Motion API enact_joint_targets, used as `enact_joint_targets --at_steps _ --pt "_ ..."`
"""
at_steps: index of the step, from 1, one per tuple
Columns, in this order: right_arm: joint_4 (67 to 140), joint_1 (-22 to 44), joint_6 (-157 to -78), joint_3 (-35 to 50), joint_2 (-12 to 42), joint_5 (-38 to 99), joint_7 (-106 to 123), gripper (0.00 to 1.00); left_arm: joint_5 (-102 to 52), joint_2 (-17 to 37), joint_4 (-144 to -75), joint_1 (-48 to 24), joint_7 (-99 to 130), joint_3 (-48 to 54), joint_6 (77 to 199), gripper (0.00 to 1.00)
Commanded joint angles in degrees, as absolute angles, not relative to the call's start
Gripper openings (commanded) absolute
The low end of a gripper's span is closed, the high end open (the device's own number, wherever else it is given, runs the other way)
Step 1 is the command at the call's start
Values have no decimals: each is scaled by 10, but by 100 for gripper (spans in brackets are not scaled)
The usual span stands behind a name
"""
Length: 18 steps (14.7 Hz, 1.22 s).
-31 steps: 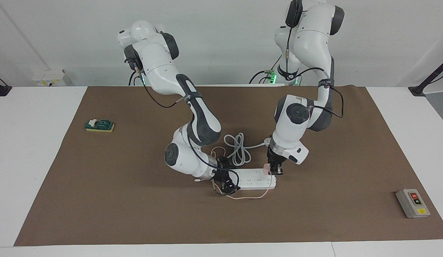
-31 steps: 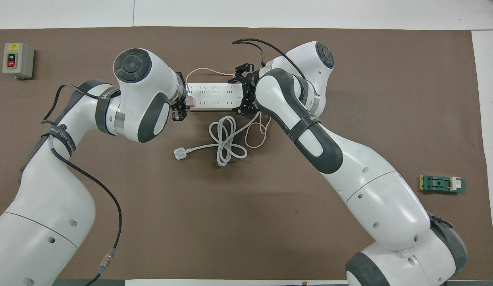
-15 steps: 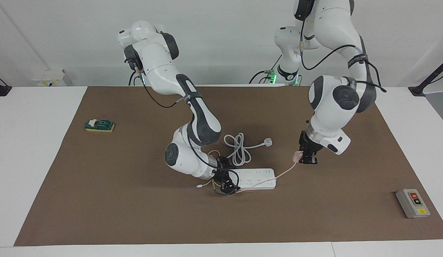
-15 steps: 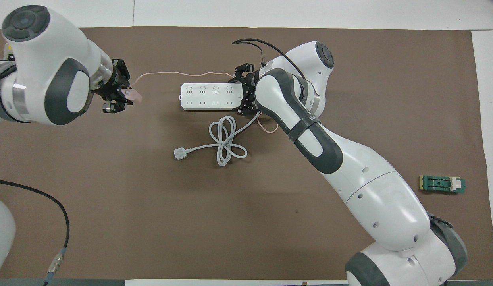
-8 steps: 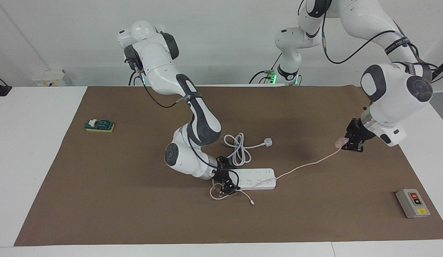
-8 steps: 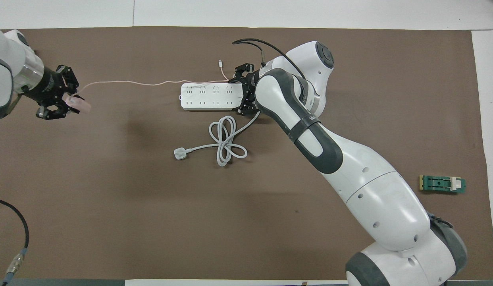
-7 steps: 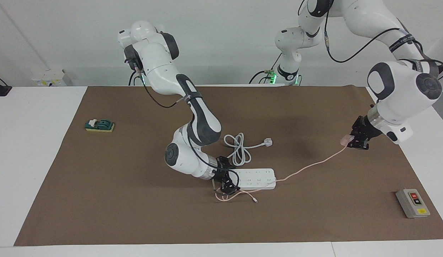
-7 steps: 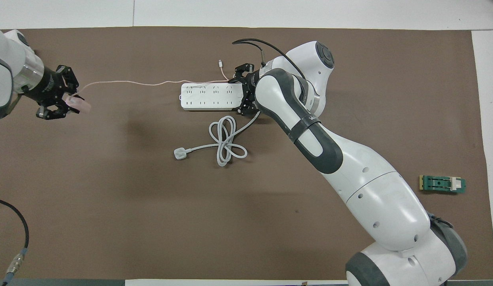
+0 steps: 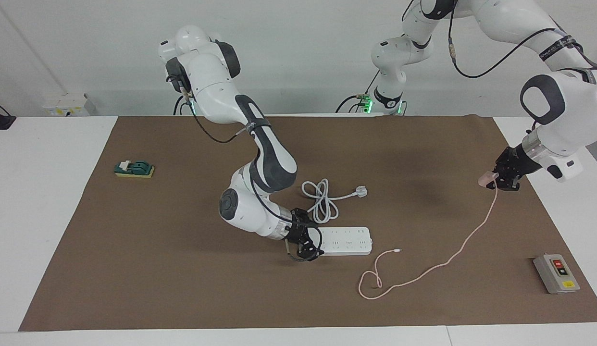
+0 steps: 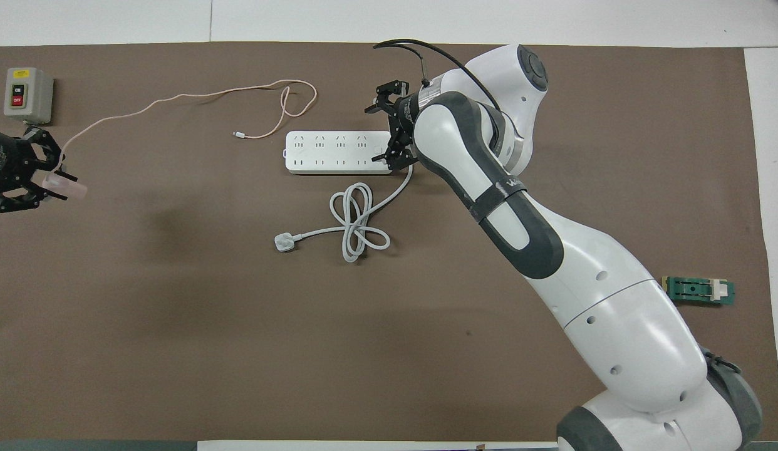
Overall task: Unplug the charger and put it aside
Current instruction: 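Lower the plug onto the table with the left gripper while the right gripper lifts away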
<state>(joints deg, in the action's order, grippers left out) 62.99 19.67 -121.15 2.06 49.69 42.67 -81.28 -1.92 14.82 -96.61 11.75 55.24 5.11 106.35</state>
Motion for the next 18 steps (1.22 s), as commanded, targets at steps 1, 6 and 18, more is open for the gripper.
enact_joint_targets --at_steps 1,6,18 --pt "683 181 -1169 7 427 417 -817 100 -27 103 -1050 98 550 47 1125 0" --pt "694 99 -1007 3 328 360 -769 100 -27 103 -1050 103 514 47 1122 0" --pt "758 4 -846 2 154 174 -363 100 -18 103 -963 100 362 44 1035 100"
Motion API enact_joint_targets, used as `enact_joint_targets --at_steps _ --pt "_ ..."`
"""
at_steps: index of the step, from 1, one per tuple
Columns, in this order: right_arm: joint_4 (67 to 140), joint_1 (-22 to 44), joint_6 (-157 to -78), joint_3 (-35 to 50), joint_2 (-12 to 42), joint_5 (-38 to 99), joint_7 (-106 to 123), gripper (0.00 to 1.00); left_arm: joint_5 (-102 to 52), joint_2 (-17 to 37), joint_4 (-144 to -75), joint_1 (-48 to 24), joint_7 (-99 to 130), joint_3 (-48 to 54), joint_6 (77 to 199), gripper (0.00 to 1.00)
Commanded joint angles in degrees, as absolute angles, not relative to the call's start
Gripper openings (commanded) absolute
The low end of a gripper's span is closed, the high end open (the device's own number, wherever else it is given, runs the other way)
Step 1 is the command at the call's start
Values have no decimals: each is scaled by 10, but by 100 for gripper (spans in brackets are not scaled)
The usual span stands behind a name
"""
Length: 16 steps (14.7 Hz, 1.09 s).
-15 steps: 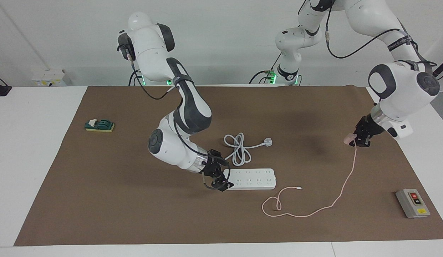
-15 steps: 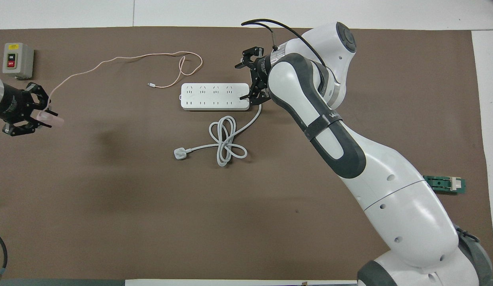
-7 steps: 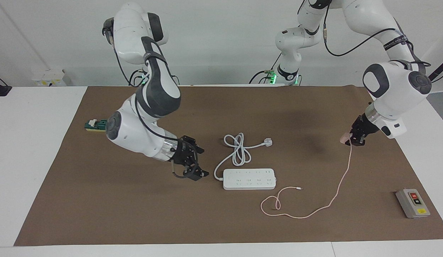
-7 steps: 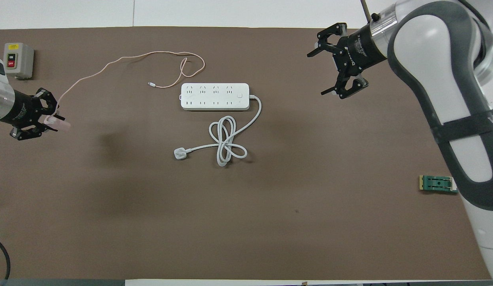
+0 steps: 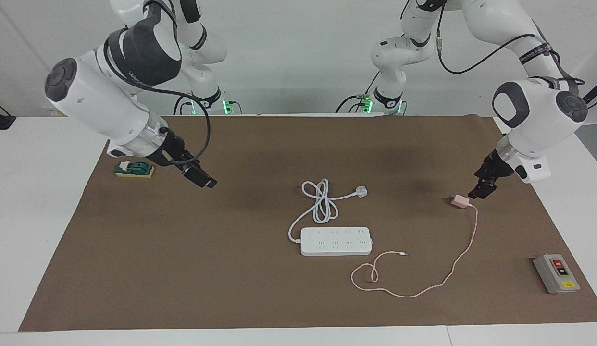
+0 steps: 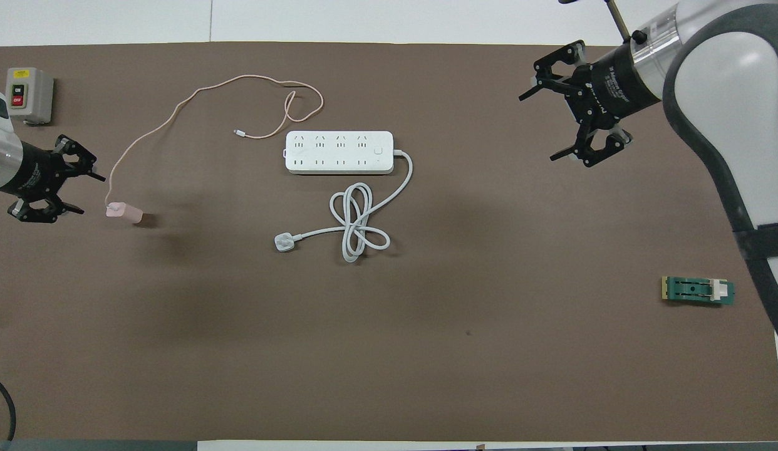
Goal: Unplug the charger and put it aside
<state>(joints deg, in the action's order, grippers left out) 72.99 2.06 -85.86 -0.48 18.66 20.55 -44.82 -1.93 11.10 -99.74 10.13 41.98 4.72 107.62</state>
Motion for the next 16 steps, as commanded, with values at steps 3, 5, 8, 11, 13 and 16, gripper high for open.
enact_joint_targets --at_steps 3,5,8,11,13,16 --pt "759 -2 -826 2 132 111 -233 100 -17 99 -933 97 279 49 999 100" --pt "764 -2 -825 2 118 60 -135 100 -17 81 -933 77 226 50 981 100" --pt "792 -1 -826 3 86 -7 -26 100 -17 47 -933 54 186 51 955 100" --pt "852 -4 -844 3 33 -25 13 100 -17 6 -936 53 144 51 902 100" --pt "905 -17 -863 11 -6 -25 20 100 -5 -2 -930 53 79 51 873 100" --pt "956 -60 -876 55 -34 -23 16 100 8 4 -897 54 38 66 853 100"
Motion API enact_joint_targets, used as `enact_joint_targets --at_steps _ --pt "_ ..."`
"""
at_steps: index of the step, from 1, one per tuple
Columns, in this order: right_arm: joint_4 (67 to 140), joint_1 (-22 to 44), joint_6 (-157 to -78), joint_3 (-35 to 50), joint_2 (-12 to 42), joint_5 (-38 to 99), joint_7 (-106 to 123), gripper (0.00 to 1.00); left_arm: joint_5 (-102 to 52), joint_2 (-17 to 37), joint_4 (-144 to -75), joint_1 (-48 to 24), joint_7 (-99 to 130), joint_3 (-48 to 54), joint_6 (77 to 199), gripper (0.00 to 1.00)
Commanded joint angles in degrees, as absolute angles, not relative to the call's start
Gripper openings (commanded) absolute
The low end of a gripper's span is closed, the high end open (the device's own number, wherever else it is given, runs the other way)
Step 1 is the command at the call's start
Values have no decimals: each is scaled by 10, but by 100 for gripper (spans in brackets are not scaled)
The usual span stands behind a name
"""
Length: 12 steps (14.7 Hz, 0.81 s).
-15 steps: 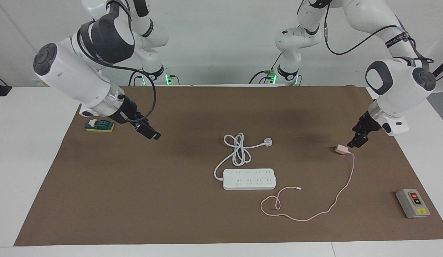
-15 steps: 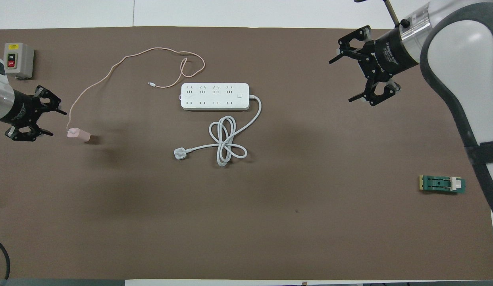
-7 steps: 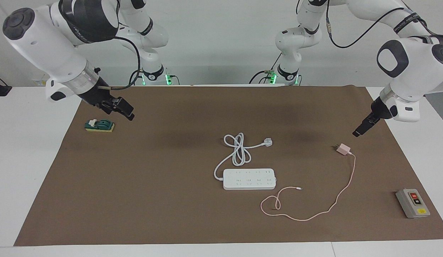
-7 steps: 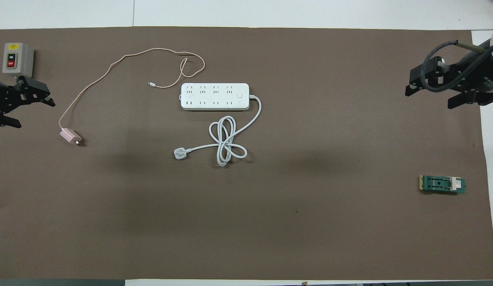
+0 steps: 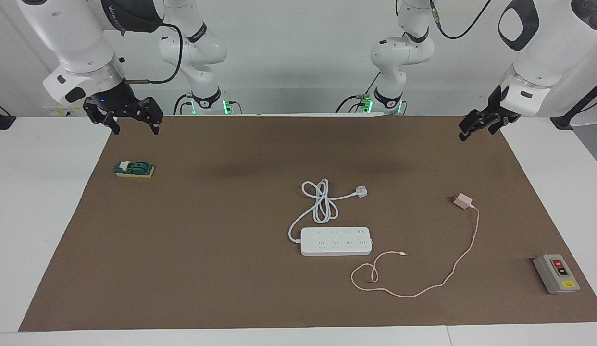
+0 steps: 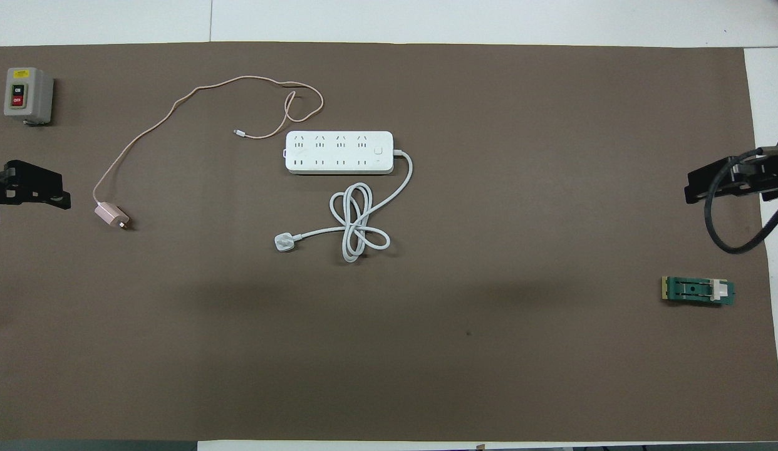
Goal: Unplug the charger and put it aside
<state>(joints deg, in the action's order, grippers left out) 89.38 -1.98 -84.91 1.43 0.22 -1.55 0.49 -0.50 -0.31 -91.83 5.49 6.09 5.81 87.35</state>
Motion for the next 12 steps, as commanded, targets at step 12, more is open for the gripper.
enact_joint_targets --at_steps 12 --pt "948 -61 -880 62 -37 -21 8 100 13 14 -882 33 18 65 840 100"
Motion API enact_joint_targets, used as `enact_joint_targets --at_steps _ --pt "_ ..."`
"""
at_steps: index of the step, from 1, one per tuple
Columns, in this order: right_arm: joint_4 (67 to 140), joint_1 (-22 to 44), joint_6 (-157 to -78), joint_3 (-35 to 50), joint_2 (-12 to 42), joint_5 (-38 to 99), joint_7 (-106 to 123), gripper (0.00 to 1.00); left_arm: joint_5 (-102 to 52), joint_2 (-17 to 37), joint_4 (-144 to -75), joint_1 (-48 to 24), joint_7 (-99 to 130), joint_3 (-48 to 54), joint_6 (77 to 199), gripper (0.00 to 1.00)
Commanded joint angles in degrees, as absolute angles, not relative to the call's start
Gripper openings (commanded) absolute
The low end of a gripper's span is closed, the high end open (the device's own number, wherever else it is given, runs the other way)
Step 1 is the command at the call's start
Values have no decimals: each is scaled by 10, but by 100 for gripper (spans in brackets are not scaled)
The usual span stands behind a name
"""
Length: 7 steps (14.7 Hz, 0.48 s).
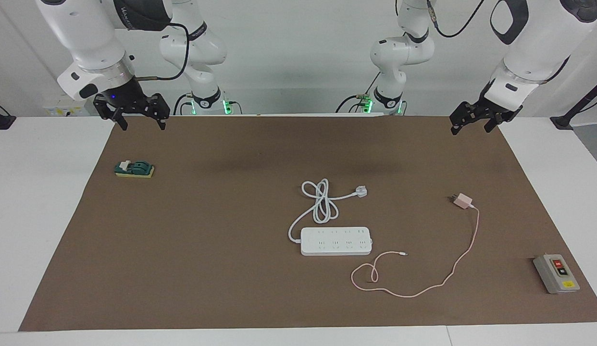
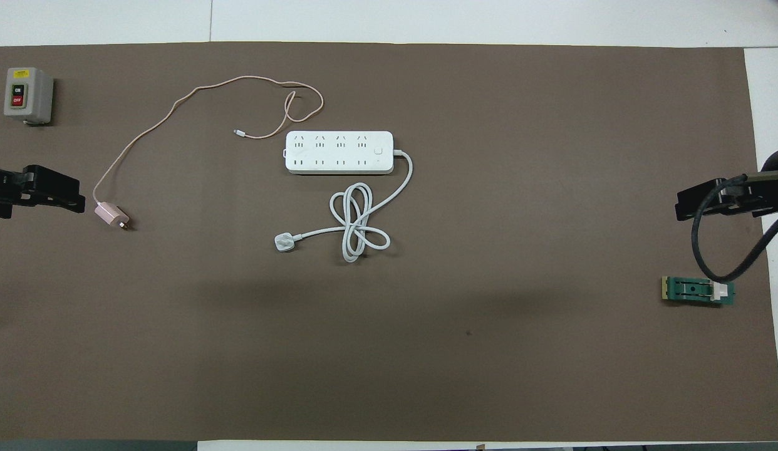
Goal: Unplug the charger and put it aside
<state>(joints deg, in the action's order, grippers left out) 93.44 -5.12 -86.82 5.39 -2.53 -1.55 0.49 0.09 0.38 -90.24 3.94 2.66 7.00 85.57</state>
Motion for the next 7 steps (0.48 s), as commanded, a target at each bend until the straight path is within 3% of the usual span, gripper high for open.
enact_joint_targets --at_steps 1,7 --pt "948 -62 -880 63 -37 -18 5 100 14 15 -881 33 16 66 837 100" --pt "951 -59 -886 63 -37 -16 6 100 12 14 -882 10 16 54 838 100"
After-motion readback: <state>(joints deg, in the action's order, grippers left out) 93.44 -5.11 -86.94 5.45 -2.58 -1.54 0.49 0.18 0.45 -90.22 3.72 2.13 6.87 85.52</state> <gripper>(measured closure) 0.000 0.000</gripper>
